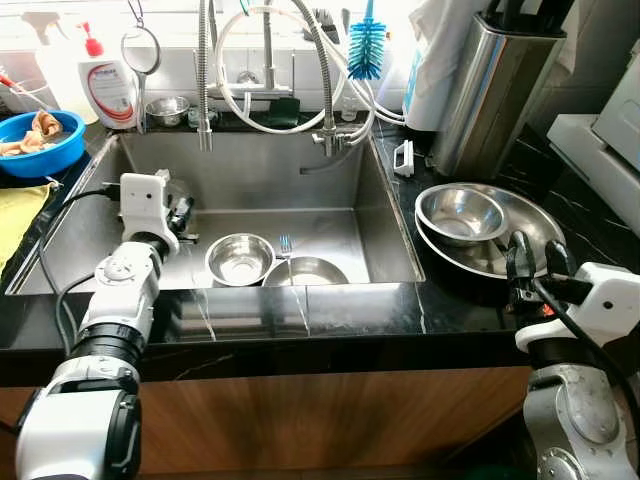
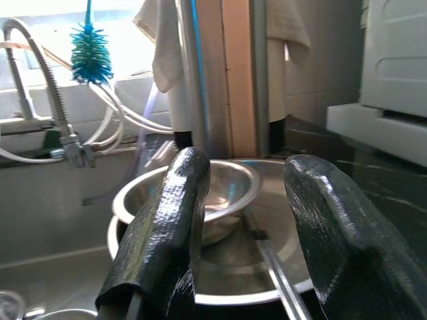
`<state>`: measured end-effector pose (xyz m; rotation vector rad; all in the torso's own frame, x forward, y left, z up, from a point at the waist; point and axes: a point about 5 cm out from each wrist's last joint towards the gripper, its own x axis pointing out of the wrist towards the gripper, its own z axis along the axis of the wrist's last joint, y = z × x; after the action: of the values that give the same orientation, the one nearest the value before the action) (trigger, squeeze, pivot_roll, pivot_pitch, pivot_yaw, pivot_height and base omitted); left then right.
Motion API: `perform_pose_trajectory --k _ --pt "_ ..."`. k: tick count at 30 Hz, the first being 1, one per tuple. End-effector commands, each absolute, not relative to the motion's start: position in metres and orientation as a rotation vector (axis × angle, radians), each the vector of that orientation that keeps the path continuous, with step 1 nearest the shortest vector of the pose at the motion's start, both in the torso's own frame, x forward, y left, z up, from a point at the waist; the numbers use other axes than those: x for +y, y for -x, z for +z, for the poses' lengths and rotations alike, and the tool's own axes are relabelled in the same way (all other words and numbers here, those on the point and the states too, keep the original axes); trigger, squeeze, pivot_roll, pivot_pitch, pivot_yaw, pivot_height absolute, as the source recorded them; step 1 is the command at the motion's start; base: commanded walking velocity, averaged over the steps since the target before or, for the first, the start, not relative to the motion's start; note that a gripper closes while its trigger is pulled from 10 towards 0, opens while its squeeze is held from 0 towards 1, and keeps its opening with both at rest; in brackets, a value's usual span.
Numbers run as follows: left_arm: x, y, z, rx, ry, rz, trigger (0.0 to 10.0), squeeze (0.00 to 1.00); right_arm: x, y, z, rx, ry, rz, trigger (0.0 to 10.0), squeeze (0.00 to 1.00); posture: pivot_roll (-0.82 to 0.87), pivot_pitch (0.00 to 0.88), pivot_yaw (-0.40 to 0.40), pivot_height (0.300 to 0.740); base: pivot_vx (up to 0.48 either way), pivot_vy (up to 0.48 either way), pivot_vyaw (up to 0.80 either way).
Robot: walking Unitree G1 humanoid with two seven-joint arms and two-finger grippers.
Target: Kitchen organization
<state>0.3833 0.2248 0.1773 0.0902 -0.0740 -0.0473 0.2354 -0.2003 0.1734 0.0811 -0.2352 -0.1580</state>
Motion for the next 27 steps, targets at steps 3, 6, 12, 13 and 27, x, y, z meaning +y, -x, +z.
perform_pose_trajectory --k 3,6,12,13,27 --pt "0.222 -0.385 0.183 -0.098 -0.079 -0.061 10.0 1.0 -0.2 -0.235 0.175 -0.239 -0.062 -0.179 10.0 0.0 -0.01 0.035 -0.028 0.74 0.0 0.0 0.0" --pt "0.22 -0.386 0.183 -0.099 -0.076 -0.068 10.0 1.0 -0.197 -0.233 0.176 -0.238 -0.037 -0.195 10.0 0.0 -0.01 0.043 -0.027 0.74 0.0 0.0 0.0" --pt "0.213 -0.386 0.182 -0.103 -0.101 -0.082 10.0 0.0 -0.184 -0.222 0.171 -0.22 -0.006 -0.202 10.0 0.0 -0.02 0.051 -0.026 0.74 0.0 0.0 0.0" --pt "0.213 -0.386 0.182 -0.104 -0.101 -0.081 10.0 0.0 -0.183 -0.222 0.171 -0.217 -0.003 -0.198 10.0 0.0 -0.02 0.052 -0.027 0.74 0.0 0.0 0.0" --pt "0.207 -0.386 0.181 -0.113 -0.08 -0.094 10.0 0.0 -0.192 -0.205 0.146 -0.123 0.014 -0.239 10.0 1.0 -0.02 0.056 -0.03 0.74 0.0 0.0 0.0"
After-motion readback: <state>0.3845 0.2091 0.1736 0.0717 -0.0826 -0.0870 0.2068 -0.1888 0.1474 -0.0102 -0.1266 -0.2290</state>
